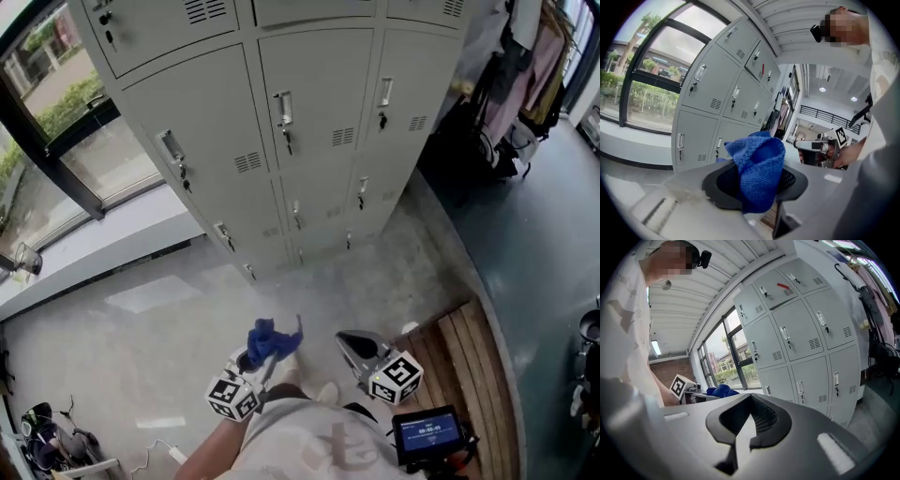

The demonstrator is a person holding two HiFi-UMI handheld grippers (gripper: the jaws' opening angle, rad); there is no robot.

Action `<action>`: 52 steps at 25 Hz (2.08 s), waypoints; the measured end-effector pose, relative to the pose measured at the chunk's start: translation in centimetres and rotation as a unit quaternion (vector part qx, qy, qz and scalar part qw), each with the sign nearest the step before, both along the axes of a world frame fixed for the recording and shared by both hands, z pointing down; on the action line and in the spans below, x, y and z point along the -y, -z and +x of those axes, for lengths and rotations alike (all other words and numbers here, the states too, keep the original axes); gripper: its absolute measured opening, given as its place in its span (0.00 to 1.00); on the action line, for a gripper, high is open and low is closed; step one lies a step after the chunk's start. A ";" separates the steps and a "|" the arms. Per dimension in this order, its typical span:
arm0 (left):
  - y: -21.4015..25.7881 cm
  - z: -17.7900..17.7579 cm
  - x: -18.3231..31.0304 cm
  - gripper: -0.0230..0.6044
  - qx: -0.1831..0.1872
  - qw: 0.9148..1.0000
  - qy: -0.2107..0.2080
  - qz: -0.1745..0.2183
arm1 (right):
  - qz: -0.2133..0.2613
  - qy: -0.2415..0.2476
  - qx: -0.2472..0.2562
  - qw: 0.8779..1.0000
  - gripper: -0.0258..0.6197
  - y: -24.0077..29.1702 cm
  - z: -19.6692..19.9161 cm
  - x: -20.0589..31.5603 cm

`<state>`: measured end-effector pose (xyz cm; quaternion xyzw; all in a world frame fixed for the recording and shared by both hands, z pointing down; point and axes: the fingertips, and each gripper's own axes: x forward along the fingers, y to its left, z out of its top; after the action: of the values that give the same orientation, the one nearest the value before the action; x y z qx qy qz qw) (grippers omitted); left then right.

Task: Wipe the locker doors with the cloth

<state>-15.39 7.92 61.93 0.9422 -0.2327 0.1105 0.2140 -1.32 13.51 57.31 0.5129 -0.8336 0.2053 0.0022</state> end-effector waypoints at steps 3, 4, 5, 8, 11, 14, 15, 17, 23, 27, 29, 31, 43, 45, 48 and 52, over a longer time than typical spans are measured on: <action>0.7 1.1 4.0 0.29 -0.015 1.000 0.000 0.003 | 0.001 -0.001 -0.012 1.000 0.04 1.1 0.8 3.5; 1.1 1.3 5.2 0.29 -0.019 1.000 -0.003 0.002 | 0.002 -0.002 -0.015 1.000 0.04 1.6 0.8 4.7; 1.3 1.3 6.3 0.29 -0.021 1.000 -0.006 0.000 | 0.003 -0.005 -0.015 1.000 0.04 2.0 0.6 6.0; 0.2 0.3 9.5 0.29 -0.008 1.000 -0.011 0.010 | 0.005 -0.010 -0.011 1.000 0.04 1.2 -0.5 9.8; -3.6 0.4 12.0 0.29 -0.002 0.999 -0.016 0.033 | 0.006 -0.007 -0.029 1.000 0.04 -2.6 -0.6 12.6; -1.6 -0.3 14.0 0.29 -0.013 0.999 -0.017 0.025 | 0.003 -0.010 -0.037 0.999 0.04 -0.5 -1.0 14.8; 0.2 -1.2 14.5 0.29 -0.013 1.000 -0.019 0.016 | 0.000 -0.012 -0.032 0.999 0.04 1.3 -1.6 15.6; 2.4 -2.1 15.7 0.28 -0.014 1.000 -0.022 0.007 | -0.005 -0.015 -0.026 1.000 0.04 3.7 -2.4 17.4; 2.2 -2.8 18.5 0.28 -0.032 0.999 -0.002 0.008 | -0.007 0.012 -0.034 0.999 0.04 3.0 -3.3 20.7; 4.6 -3.3 21.8 0.28 -0.042 0.998 0.031 0.031 | 0.009 0.038 -0.045 0.998 0.04 4.2 -3.1 23.0; 6.8 -3.4 24.0 0.28 -0.049 0.996 0.053 0.052 | 0.020 0.049 -0.050 0.997 0.04 5.1 -2.4 24.2; 9.3 -3.3 26.0 0.28 -0.058 0.993 0.071 0.076 | 0.029 0.061 -0.055 0.996 0.04 6.0 -1.6 25.3; 23.5 -3.9 32.6 0.28 -0.076 0.951 0.185 0.235 | 0.085 0.138 -0.064 0.985 0.04 8.7 0.4 29.5; 26.6 -5.0 34.4 0.28 -0.072 0.935 0.214 0.275 | 0.089 0.145 -0.055 0.984 0.04 8.6 0.3 29.9; 31.0 -5.6 36.6 0.28 -0.066 0.913 0.241 0.322 | 0.089 0.152 -0.041 0.984 0.04 8.5 0.5 30.2; 35.7 -5.7 38.9 0.28 -0.055 0.888 0.268 0.369 | 0.091 0.151 -0.041 0.984 0.04 8.6 1.8 30.7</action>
<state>-21.10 -30.98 26.23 0.8595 -0.4885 -0.0973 -0.1146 0.45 -17.20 48.69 0.3871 -0.9158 0.1051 0.0208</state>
